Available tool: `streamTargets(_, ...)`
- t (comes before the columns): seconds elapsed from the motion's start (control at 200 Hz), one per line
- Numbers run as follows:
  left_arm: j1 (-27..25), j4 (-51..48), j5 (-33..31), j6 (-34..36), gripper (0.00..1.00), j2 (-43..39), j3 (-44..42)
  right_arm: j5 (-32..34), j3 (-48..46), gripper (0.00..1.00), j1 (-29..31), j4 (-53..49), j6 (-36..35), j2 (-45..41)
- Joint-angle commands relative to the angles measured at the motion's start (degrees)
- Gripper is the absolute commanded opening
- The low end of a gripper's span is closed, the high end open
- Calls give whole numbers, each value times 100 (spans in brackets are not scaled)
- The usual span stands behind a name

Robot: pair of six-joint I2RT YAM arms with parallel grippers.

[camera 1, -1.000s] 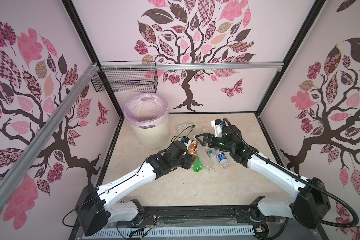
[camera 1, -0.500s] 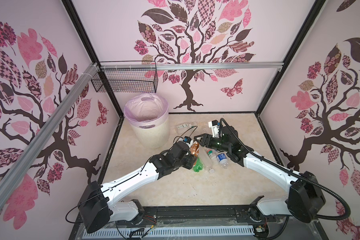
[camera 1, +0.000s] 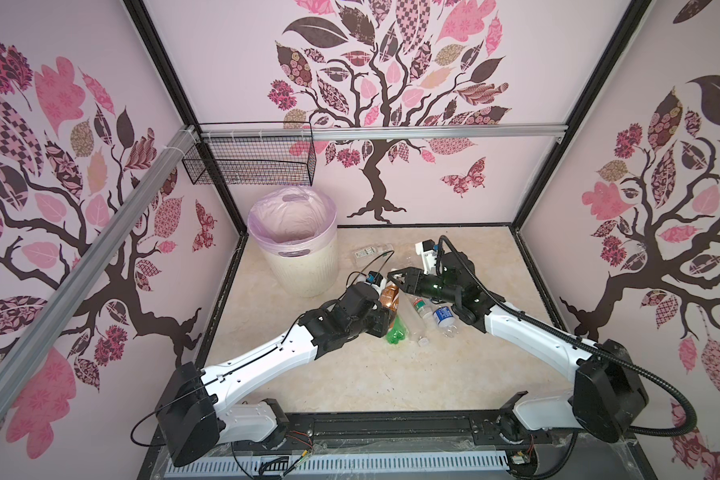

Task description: Throw the plastic bottles in the bin

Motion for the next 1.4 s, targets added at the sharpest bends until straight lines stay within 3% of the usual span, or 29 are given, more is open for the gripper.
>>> streamTargets(0.0,-19,73,-501,-219,63,-246,46,290,-167,24,-25,199,64,-91)
streamTargets(0.24,29,247,-860,-885,98,-617,-139,743,-386,23,-187,703,420,-460)
streamTargets(0.44,103,806,-519,-1489,98,-623,-217,725,-552,23,-622,1589,1315,-689)
streamTargets(0.82,129,2484,271,-1368,98,-584,-513,149,-381,23,-992,3584,3419,-255)
streamTargets(1.085,191,3127,46,-1160,98,-448,-104,26,-28,25,-992,4025,3990,43)
streamTargets(1.395,679,4073,-43,-1360,97,-301,80,-66,393,28,-993,3925,4199,305)
